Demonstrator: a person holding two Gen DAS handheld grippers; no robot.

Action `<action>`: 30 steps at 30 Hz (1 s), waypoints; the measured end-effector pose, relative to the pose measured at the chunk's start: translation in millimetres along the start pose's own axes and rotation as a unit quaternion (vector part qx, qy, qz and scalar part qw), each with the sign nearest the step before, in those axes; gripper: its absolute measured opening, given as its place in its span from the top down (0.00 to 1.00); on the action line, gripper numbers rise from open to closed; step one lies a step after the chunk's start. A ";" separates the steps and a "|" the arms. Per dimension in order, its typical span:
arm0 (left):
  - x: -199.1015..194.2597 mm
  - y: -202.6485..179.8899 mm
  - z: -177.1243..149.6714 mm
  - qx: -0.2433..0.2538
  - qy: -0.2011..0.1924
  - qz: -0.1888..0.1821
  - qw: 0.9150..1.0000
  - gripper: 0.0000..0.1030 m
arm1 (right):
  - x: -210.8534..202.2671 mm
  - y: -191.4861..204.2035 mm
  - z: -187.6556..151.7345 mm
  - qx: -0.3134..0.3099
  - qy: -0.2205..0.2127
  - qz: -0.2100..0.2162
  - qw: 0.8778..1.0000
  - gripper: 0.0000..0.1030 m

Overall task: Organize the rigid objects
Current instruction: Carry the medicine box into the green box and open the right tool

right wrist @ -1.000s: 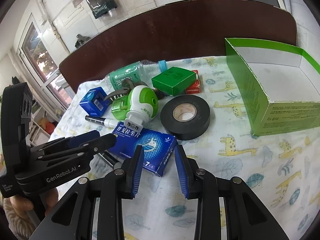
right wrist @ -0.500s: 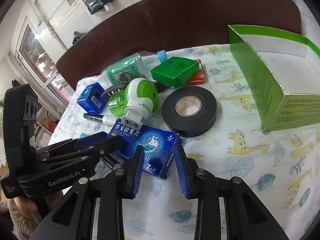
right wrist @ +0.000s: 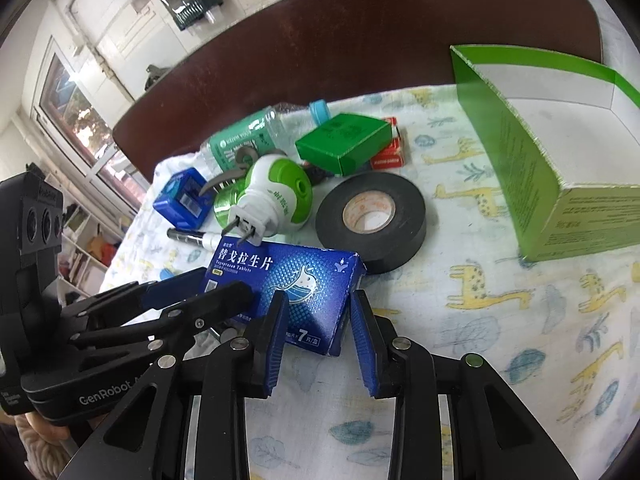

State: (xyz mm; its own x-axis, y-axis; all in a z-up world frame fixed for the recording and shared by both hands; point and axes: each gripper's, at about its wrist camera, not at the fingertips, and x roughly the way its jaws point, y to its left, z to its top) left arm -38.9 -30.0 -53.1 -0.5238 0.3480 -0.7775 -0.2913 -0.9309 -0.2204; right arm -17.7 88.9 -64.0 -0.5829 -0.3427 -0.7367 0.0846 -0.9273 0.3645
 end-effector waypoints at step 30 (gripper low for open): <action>20.9 -150.5 92.4 0.136 -0.040 -0.027 0.989 0.54 | -106.4 -102.3 49.2 0.048 -0.172 -0.038 0.983 0.66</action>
State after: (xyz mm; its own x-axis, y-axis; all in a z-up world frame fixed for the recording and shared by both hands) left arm -79.9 127.7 18.2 -0.5593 0.4146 -0.7179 -0.5204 -0.8496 -0.0852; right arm -4.0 227.7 5.1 -0.8246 -0.1876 -0.5338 -0.0362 -0.9240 0.3806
